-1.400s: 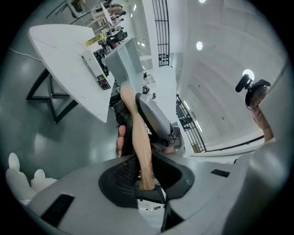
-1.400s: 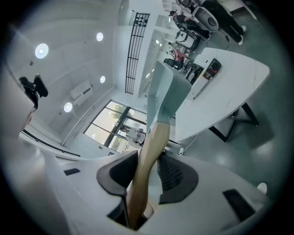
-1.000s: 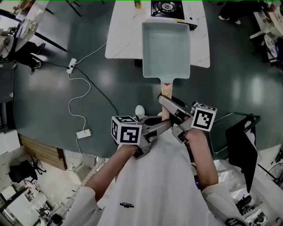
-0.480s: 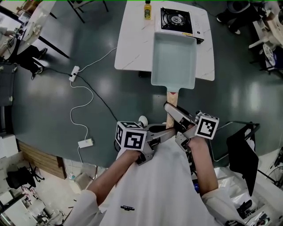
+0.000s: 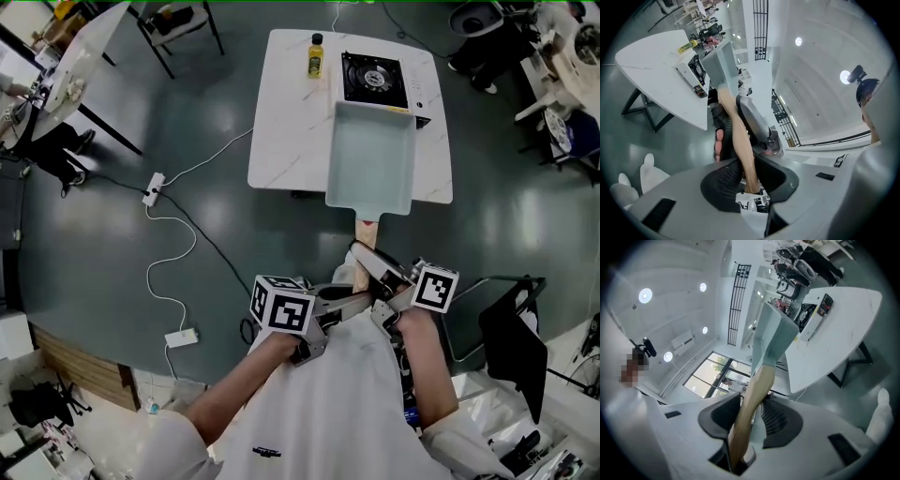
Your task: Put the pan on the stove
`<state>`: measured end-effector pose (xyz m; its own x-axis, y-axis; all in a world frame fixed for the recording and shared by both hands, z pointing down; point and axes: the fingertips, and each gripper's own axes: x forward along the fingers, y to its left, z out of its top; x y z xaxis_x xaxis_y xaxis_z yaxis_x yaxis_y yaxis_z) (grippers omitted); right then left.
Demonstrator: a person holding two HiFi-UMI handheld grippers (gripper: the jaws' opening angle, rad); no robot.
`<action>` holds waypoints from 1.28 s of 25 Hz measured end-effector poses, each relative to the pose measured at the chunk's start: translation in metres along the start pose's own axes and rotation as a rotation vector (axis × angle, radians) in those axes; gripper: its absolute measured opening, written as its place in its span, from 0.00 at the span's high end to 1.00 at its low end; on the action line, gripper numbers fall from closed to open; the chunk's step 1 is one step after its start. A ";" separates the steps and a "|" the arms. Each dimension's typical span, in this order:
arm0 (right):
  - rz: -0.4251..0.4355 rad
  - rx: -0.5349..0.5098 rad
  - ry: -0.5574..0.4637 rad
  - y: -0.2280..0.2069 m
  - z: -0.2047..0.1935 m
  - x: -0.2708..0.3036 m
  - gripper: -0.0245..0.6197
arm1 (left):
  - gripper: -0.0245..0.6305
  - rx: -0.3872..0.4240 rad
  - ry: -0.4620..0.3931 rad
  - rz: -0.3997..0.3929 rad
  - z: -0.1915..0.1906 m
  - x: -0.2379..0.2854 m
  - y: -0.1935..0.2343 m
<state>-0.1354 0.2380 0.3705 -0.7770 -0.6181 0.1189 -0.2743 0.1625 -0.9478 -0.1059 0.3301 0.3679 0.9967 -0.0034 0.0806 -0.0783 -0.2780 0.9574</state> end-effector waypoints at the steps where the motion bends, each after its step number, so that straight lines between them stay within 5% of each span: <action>1: -0.001 -0.002 0.001 -0.002 0.006 0.002 0.74 | 0.82 0.000 -0.002 0.001 0.006 0.002 0.002; 18: 0.076 0.068 0.053 -0.068 0.203 0.026 0.74 | 0.82 -0.016 -0.080 0.073 0.178 0.119 0.052; 24: 0.059 -0.005 0.142 -0.098 0.271 0.029 0.74 | 0.82 -0.014 -0.126 0.112 0.235 0.170 0.073; 32: 0.047 0.044 0.166 -0.126 0.310 0.046 0.74 | 0.82 -0.059 -0.158 0.140 0.279 0.190 0.097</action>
<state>0.0388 -0.0497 0.4036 -0.8724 -0.4744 0.1176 -0.2129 0.1524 -0.9651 0.0812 0.0348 0.3987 0.9663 -0.1899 0.1740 -0.2127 -0.2073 0.9549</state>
